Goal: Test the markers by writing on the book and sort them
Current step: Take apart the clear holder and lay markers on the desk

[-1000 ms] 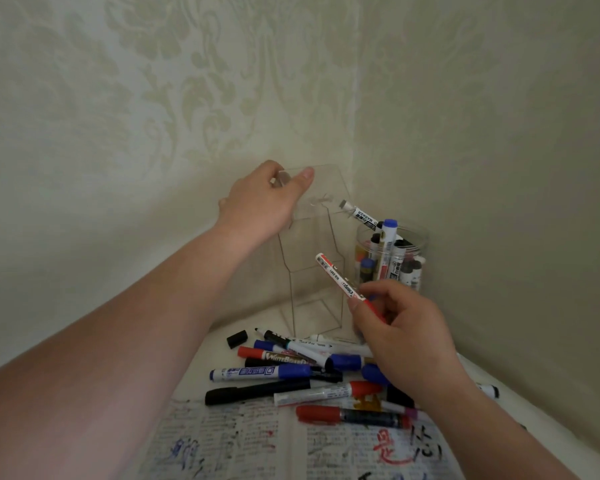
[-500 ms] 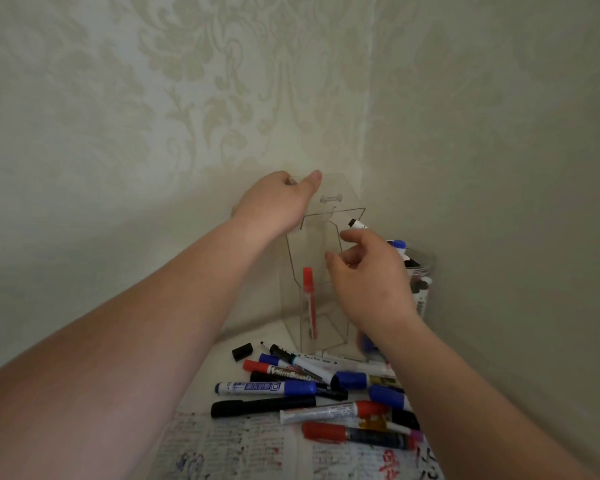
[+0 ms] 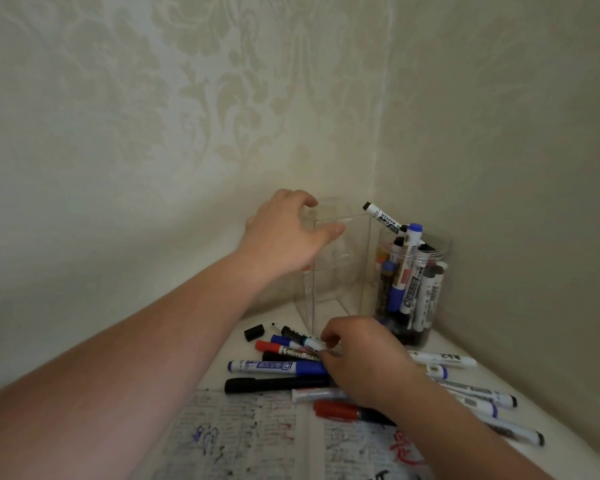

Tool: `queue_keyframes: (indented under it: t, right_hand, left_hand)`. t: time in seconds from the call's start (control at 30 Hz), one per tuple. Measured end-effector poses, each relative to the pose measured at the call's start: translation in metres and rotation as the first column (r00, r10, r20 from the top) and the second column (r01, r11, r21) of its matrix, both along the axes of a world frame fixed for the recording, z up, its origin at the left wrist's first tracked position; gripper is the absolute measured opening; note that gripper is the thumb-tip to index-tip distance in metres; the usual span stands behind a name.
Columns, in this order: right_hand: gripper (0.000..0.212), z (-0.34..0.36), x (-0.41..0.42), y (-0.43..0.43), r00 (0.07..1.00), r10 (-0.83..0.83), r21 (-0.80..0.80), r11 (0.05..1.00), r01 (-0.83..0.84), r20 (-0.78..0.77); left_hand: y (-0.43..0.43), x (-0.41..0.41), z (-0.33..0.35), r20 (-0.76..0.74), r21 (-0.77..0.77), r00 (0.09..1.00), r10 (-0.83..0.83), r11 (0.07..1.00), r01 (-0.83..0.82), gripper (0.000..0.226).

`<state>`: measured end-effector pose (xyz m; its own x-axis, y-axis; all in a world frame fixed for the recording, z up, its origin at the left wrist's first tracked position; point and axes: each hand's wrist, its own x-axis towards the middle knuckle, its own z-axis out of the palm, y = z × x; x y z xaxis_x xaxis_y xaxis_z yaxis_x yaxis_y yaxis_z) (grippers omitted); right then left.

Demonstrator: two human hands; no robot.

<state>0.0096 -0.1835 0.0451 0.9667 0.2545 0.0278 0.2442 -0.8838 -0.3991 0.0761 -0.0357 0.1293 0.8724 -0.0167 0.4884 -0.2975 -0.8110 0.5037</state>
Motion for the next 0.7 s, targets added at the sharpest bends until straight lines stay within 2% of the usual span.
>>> queue_keyframes:
  t: [0.07, 0.13, 0.23, 0.33, 0.47, 0.57, 0.7]
  right_hand:
    - [0.018, -0.002, 0.001, 0.004, 1.000, 0.013, -0.031, 0.999, -0.013, 0.001]
    - [0.018, -0.003, 0.002, 0.006, 1.000, 0.025, -0.054, 0.998, -0.024, 0.009]
    - [0.018, -0.005, 0.003, 0.007, 1.000, 0.015, -0.054, 0.998, -0.014, 0.022]
    - [0.016, -0.008, 0.005, 0.005, 0.998, 0.004, -0.013, 1.000, -0.003, 0.061]
    - [0.017, -0.004, 0.004, -0.007, 0.992, 0.021, 0.067, 0.997, -0.030, 0.125]
    - [0.012, -0.002, -0.001, -0.019, 0.990, 0.065, 0.165, 0.983, -0.085, 0.121]
    - [0.022, -0.004, -0.005, -0.034, 0.983, 0.165, 0.259, 0.949, -0.181, 0.084]
  left_hand:
    - [0.013, -0.014, -0.006, 0.086, -0.150, 0.996, 0.009, 0.989, 0.004, 0.054]
    - [0.033, -0.028, -0.023, 0.122, -0.245, 0.989, 0.080, 0.968, -0.048, 0.031]
    - [0.066, -0.034, -0.068, -0.099, -0.107, 0.985, 0.142, 0.982, -0.153, 0.010]
    - [0.084, -0.027, -0.108, -0.319, 0.072, 0.932, 0.171, 0.985, -0.156, 0.018]
    - [0.082, -0.021, -0.122, -0.328, 0.264, 0.930, 0.163, 0.962, -0.076, 0.033]
    - [0.074, -0.020, -0.122, -0.363, 0.303, 0.913, 0.186, 0.950, -0.074, 0.026]
    - [0.069, -0.020, -0.121, -0.329, 0.284, 0.924, 0.195, 0.954, -0.100, 0.036]
